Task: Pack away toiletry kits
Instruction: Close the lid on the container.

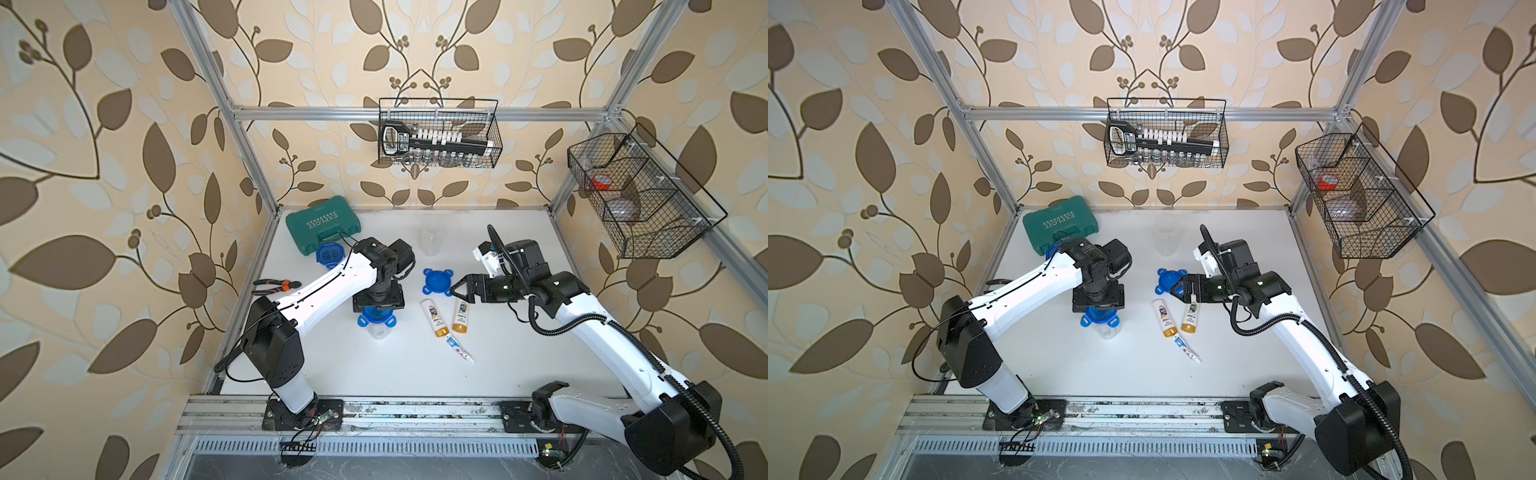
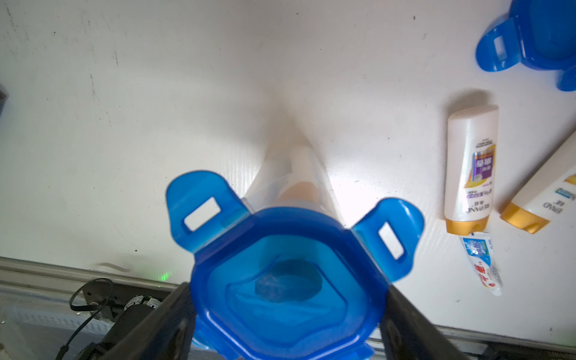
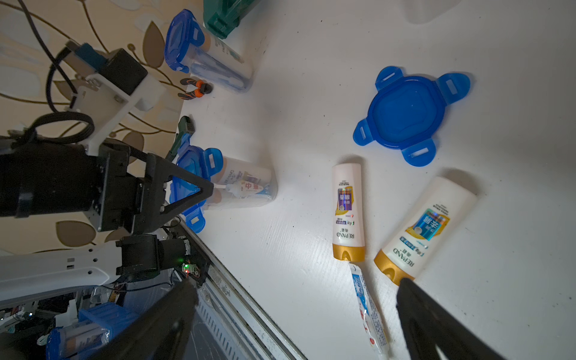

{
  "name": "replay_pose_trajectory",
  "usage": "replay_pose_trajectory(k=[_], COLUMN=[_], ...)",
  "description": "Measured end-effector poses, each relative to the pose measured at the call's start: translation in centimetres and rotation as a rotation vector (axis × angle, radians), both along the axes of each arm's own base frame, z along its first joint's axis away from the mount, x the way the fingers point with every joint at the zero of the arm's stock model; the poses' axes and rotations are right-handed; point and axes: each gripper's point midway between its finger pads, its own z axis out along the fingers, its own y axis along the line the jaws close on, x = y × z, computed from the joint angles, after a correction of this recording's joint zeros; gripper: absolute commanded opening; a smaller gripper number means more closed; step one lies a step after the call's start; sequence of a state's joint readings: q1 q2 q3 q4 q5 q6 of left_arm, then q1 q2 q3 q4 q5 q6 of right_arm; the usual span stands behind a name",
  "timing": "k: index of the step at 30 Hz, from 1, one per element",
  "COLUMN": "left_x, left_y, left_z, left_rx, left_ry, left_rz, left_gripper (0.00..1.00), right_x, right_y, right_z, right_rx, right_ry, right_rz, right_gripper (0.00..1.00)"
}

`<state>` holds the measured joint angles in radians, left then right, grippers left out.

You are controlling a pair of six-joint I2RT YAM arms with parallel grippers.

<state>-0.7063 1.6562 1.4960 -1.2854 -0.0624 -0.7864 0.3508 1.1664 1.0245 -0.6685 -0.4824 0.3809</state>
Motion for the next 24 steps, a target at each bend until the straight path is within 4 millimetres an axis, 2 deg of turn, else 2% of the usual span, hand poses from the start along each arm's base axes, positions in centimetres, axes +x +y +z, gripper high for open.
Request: replay_pose_trajectory(k=[6,10,18,24], left_x=[0.0,0.1,0.2,0.1], left_y=[0.0,-0.2,-0.4,-0.1], left_z=[0.0,-0.9,-1.2,-0.6], left_rx=[-0.003,0.008,0.008,-0.002], left_ry=[-0.002,0.018,0.024,0.014], left_rz=[0.000,0.000,0.001,0.007], left_gripper=[0.94,0.99,0.99,0.99], right_x=[0.0,0.1,0.3,0.3], right_y=[0.0,0.0,0.1,0.1], right_z=[0.0,0.3,0.4,0.4], right_rx=[0.000,0.002,0.003,0.003], right_ry=[0.000,-0.006,-0.007,-0.007], right_rz=[0.000,0.000,0.000,-0.001], right_gripper=[1.00,1.00,1.00,1.00])
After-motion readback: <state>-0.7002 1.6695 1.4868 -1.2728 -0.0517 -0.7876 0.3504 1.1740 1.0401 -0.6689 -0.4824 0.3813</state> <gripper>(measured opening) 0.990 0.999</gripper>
